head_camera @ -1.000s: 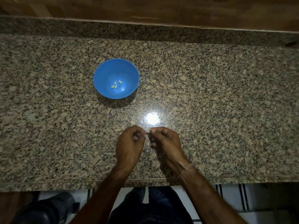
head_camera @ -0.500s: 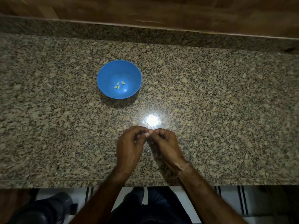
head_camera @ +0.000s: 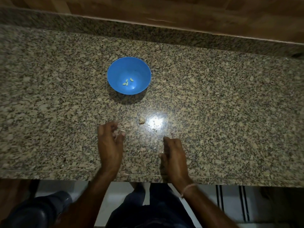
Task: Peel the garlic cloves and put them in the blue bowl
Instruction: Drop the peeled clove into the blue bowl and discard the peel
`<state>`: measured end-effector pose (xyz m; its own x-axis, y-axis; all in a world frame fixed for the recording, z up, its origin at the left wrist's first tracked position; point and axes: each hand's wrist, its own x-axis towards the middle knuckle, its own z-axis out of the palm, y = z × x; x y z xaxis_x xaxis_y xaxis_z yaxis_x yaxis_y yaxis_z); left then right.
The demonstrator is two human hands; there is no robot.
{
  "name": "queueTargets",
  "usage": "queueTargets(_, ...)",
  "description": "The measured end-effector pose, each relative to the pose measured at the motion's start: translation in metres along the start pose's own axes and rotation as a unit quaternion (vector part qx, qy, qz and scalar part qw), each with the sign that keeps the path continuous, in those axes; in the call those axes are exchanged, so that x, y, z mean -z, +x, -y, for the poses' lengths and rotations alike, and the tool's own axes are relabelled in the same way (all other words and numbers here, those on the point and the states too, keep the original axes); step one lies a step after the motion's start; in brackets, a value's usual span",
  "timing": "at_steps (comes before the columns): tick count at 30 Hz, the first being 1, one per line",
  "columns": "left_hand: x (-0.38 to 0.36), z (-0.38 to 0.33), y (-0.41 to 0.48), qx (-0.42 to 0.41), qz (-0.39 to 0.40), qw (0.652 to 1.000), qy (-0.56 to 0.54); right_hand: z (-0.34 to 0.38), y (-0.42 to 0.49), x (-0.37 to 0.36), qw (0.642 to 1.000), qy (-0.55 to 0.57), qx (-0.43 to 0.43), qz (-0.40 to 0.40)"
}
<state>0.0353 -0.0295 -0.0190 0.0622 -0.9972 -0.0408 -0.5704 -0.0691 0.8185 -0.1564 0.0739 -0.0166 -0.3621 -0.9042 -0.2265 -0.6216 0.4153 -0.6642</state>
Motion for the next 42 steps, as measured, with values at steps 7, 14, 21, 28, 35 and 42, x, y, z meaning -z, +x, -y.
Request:
queueTargets(7, -0.032, -0.007, -0.039, -0.059, 0.138, 0.988, 0.048, 0.042, 0.041, -0.009, 0.989, 0.145, 0.018, -0.022)
queueTargets(14, -0.059, -0.027, -0.026, -0.097, 0.142, 0.981, 0.093, 0.003, 0.018, 0.022, 0.97, 0.242, -0.024, -0.025)
queueTargets(21, -0.076, -0.032, -0.018, -0.1, 0.077, 0.985, 0.12, -0.013, 0.032, 0.026, 0.978, 0.209, 0.002, 0.009)
queueTargets(28, -0.082, -0.045, -0.018, -0.066, 0.044, 0.983, 0.166, -0.018, 0.061, 0.032, 0.987, 0.097, 0.113, 0.06)
queueTargets(35, -0.058, -0.038, -0.045, -0.019, -0.065, 0.997, 0.049, 0.004, 0.082, 0.006, 0.957, -0.043, 0.251, 0.142)
queueTargets(42, -0.044, -0.037, -0.056, 0.071, -0.121, 0.99, -0.011, 0.0, 0.06, -0.001, 0.94, -0.032, 0.31, 0.139)
